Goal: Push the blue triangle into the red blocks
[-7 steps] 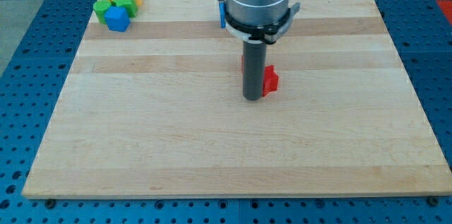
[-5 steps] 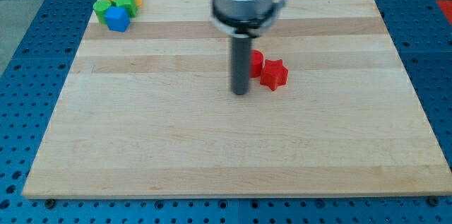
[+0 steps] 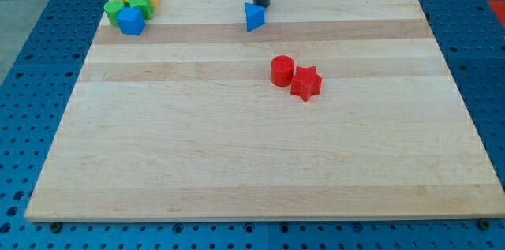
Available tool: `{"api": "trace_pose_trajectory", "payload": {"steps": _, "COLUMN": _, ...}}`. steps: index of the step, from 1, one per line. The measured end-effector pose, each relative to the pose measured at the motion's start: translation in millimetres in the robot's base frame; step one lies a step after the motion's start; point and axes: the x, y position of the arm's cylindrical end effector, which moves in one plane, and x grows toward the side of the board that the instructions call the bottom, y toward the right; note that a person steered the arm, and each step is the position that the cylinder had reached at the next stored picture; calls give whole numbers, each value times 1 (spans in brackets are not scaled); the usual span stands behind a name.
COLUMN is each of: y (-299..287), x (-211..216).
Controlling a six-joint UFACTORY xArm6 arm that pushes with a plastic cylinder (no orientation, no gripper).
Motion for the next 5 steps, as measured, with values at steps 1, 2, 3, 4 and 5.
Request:
{"api": "trace_pose_trajectory", "payload": {"steps": 1, "y": -34, "x": 7}}
{"api": "trace_pose_trajectory", "payload": {"steps": 2, "y": -74, "x": 7}}
{"api": "trace_pose_trajectory", "payload": {"steps": 3, "y": -84, "x": 18}}
{"api": "trace_pose_trajectory", "payload": {"steps": 4, "y": -65, "x": 20}}
{"api": "trace_pose_trajectory", "payload": {"steps": 5, "y": -27, "x": 20}}
